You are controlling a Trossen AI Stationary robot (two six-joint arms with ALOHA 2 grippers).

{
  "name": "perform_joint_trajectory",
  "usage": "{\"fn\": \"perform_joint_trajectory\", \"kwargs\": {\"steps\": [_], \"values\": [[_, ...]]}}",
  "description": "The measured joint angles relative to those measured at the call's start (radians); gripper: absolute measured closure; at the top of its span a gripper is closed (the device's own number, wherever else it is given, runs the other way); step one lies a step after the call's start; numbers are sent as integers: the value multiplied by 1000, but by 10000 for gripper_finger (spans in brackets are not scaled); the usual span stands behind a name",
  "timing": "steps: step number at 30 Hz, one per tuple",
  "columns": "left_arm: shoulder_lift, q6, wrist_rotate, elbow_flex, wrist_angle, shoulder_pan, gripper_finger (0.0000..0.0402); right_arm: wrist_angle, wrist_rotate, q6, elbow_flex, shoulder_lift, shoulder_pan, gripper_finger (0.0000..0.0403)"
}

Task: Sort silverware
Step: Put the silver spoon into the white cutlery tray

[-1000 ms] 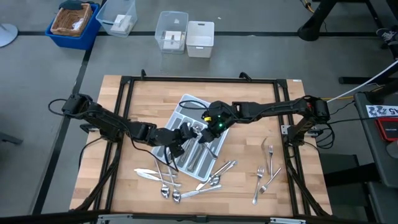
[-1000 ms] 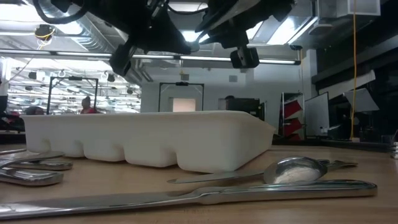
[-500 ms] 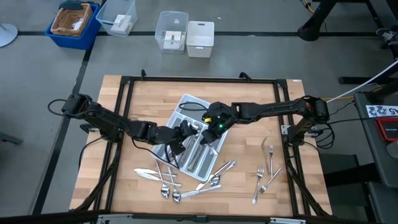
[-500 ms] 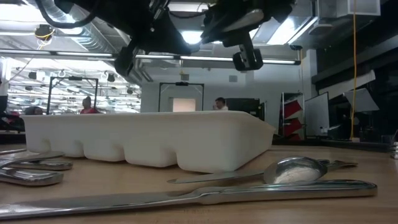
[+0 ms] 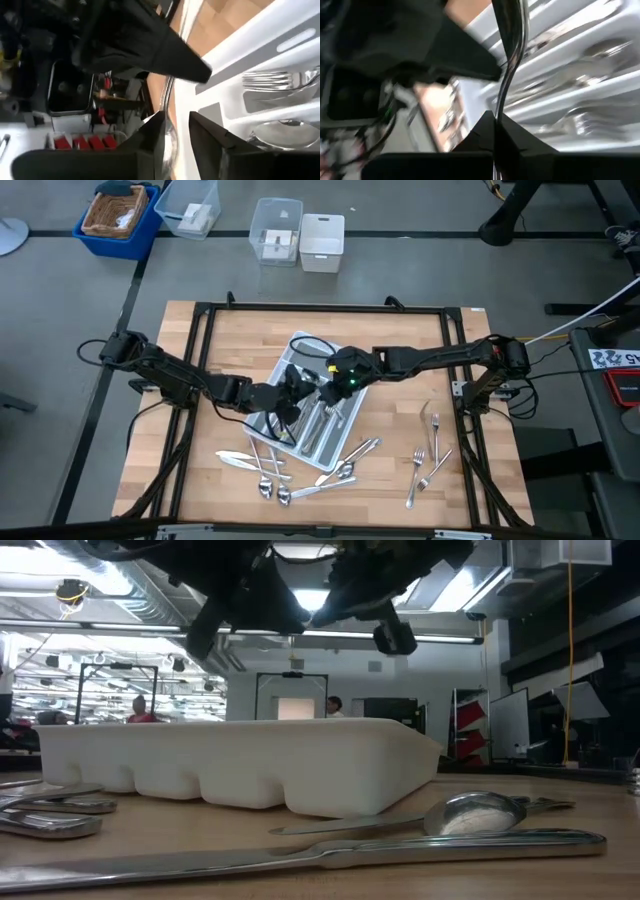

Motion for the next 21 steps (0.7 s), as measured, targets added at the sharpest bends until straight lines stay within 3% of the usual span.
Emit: {"fn": "perform_joint_trajectory", "kwargs": {"steps": [7,14,21], "values": [[-25,-211,-27,0,-63,-35,315,5,179,92,0,36,45,400],[-91,-539,-36,-6,-359,-102,323,137,358,258,0,158,123,401],[-178,-994,-42,-8,-764,-183,325,318,700,538,1,281,190,401]]}}
